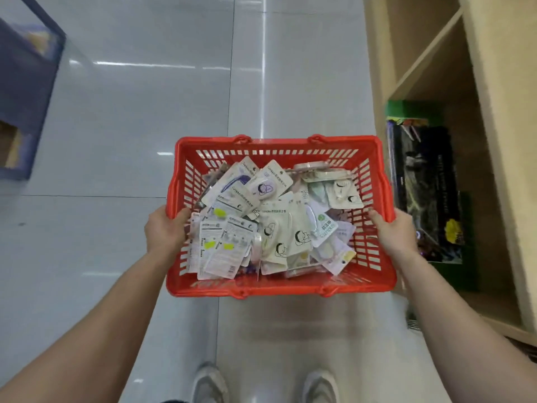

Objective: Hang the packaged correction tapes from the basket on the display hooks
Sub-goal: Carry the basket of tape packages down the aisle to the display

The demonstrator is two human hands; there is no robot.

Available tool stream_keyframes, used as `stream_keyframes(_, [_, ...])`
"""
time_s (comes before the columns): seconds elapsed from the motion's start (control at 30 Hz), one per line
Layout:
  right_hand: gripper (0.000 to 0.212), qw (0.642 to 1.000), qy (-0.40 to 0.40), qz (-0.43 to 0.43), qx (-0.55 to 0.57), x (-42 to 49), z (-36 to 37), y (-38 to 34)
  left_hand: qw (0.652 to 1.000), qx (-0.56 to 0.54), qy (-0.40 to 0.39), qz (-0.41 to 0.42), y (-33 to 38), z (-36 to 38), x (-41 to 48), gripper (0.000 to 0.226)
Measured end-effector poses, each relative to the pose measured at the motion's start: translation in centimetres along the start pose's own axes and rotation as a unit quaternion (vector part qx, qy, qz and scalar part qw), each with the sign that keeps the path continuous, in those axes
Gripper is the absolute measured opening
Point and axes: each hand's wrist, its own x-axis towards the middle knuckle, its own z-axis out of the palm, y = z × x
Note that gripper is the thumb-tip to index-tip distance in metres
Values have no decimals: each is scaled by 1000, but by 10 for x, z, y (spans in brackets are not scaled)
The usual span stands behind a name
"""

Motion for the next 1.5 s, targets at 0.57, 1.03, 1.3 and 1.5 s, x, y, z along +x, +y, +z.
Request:
stream_keyframes(0.57, [15,1000,-17,-11,7,-195,-301,-399,999,-32,6,-9,342,-372,-199,30])
stream_keyframes(1.03, [26,999,15,-14,29,-104,-276,-642,998,-50,-22,43,541,-456,-31,33])
stream_keyframes(1.3, [26,998,9,4,60,62,-245,-744,998,-48,-26,24,681,-418,114,32])
stream_keyframes(1.5, [21,998,-6,0,55,180,-250,-865,998,-55,-30,5,813,-382,210,20])
